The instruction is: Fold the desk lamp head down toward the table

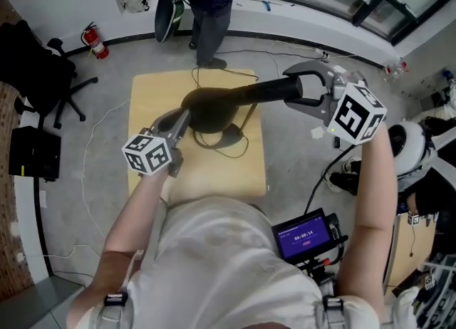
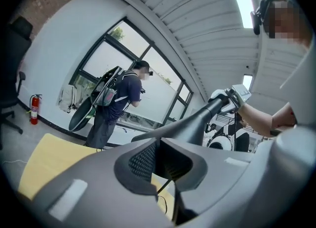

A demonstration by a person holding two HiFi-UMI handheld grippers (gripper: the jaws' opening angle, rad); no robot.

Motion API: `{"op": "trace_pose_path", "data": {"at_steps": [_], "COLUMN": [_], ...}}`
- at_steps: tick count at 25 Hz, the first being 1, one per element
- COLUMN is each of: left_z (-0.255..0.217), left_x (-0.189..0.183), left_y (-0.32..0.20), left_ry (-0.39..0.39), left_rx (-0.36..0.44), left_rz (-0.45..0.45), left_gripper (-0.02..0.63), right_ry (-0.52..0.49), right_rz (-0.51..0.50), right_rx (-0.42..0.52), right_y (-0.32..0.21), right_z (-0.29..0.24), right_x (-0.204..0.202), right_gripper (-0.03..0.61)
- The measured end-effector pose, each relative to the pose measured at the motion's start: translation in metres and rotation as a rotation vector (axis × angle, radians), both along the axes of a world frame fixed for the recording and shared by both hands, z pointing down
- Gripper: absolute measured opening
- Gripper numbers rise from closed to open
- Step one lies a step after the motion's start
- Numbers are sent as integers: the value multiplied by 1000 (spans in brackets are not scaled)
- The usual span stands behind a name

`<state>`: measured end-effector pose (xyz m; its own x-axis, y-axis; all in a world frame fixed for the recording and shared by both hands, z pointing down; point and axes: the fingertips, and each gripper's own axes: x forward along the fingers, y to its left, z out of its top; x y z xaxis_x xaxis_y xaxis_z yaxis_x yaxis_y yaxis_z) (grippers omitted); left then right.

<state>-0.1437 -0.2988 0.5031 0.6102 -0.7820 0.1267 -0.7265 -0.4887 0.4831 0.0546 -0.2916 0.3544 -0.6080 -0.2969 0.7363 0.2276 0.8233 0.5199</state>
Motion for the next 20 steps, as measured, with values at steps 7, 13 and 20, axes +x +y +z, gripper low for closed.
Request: {"op": "trace_pose_path", "data": {"at_steps": [7,13,20], "left_z": [6,17,23], "left_x": [12,24,31], "left_y": [-3,-4,-5], "left_ry": [-58,-84,-95], "left_rx": [11,-1,-8], "left_rz": [34,69,100], "left_gripper": [15,15,12], "right_ry": [23,49,88], "right_rz": [10,4,-5], "right_rx": [4,12,17], "right_y": [-4,-5,-6], "right_z": [-1,-2,-4], "right_x": [3,2,-2], "right_gripper": [239,242,244]}}
